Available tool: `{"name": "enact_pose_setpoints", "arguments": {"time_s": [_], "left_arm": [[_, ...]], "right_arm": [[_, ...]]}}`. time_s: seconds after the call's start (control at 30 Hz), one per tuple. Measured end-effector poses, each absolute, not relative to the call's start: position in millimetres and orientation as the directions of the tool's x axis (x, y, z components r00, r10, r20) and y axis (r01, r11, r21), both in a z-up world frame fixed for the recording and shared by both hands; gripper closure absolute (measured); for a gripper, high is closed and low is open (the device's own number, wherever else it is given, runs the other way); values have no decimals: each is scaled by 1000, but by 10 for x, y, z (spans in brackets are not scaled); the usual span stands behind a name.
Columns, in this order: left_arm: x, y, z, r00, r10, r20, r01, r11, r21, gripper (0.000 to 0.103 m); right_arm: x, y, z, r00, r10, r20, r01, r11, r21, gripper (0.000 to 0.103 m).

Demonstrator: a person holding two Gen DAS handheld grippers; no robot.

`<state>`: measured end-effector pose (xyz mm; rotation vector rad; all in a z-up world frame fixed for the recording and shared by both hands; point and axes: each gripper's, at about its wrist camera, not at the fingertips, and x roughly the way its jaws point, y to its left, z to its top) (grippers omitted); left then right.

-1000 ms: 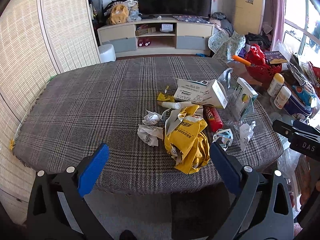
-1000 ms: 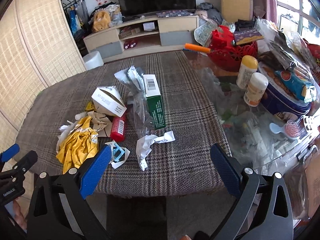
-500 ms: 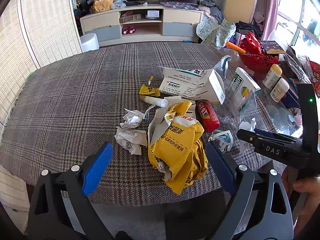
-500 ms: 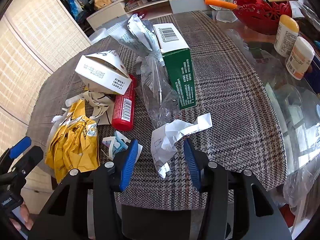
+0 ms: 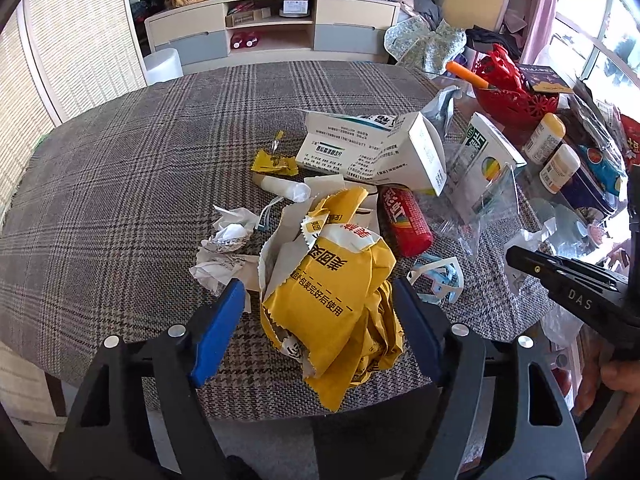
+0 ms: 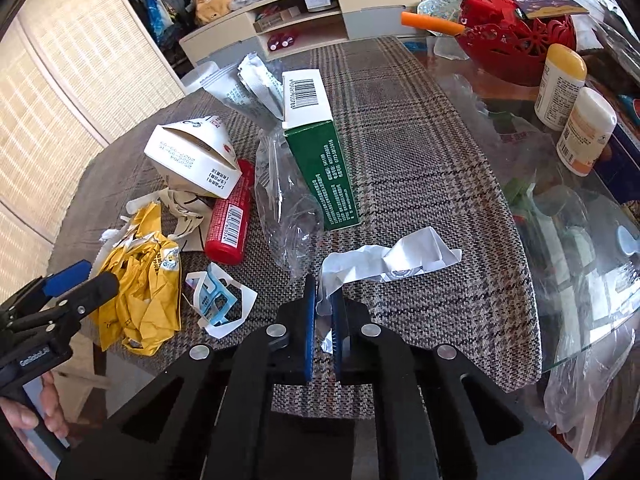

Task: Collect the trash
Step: 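Grasp the yellow snack wrapper with the left tool while the right tool grasps white foil paper, then carry the yellow wrapper down to the bin and open the left tool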

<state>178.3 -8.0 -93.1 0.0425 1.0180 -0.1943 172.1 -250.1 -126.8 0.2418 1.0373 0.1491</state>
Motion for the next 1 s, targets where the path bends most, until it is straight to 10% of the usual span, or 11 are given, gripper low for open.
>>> {"name": "enact_pose_setpoints", "arguments": {"time_s": [0.4, 1.0], "left_arm": [[1715, -132, -1016, 490, -154, -858, 204, 977, -59, 58], [415, -21, -955, 542, -176, -822, 220, 973, -63, 61]], "right_arm": [[1385, -2532, -1220, 520, 269, -811, -44, 956, 290, 95], [538, -2348, -1078, 550, 311, -775, -160, 950, 267, 94]]}}
